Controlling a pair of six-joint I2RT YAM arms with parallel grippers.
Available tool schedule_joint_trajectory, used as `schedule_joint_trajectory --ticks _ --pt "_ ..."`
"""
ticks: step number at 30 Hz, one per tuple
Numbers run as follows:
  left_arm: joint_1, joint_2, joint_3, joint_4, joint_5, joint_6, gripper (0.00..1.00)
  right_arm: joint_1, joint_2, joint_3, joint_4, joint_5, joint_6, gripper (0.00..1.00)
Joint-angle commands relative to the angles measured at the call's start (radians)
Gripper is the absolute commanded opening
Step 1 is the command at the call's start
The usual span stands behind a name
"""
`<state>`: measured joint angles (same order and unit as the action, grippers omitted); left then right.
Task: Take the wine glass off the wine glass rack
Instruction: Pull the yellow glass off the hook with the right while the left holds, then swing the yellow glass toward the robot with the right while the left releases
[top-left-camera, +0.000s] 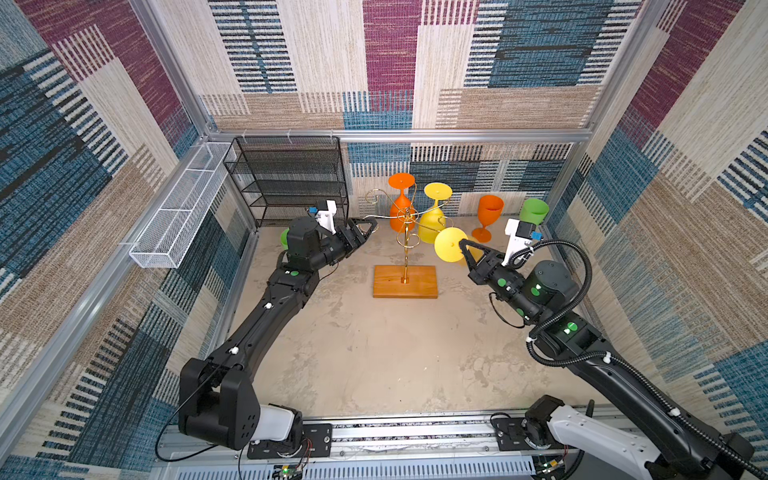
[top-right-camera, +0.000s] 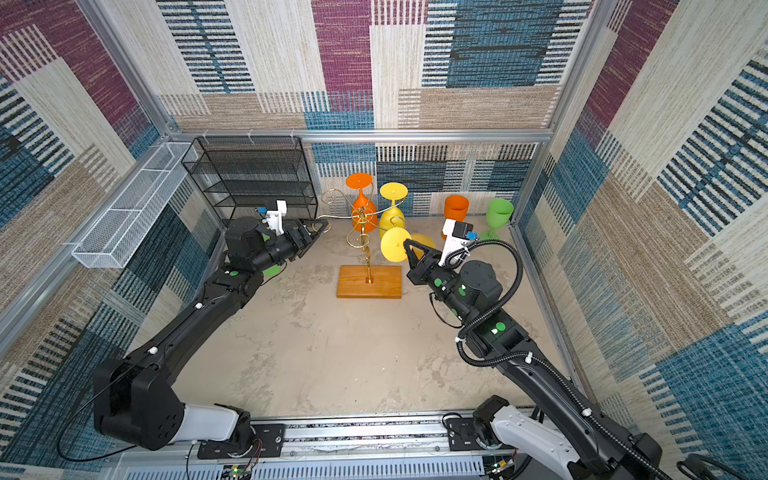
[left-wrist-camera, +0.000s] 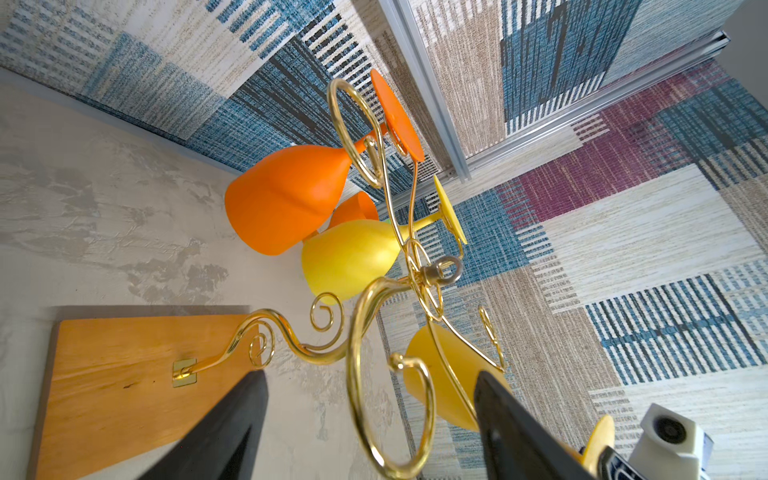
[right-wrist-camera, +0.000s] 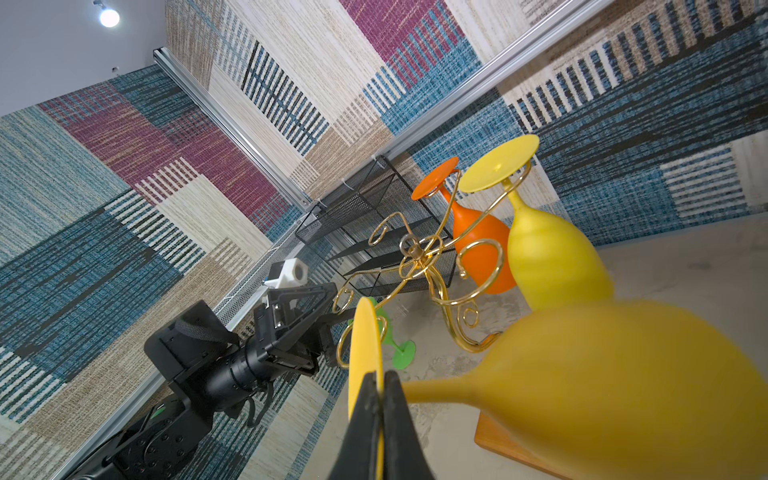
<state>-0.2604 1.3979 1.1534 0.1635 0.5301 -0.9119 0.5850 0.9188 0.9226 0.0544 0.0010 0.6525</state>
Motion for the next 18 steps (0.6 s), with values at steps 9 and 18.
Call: schedule_joint_trajectory --ticks 9,18 --pt "0.001 -0.038 0.051 -0.197 0.020 0.097 0.84 0.002 -0.045 0.033 -0.087 0.094 -0.099 0.00" --pt "0.005 -0.087 0.202 -0.559 0.036 0.227 0.84 0.004 -0.036 0.112 -0.116 0.099 -0.237 0.00"
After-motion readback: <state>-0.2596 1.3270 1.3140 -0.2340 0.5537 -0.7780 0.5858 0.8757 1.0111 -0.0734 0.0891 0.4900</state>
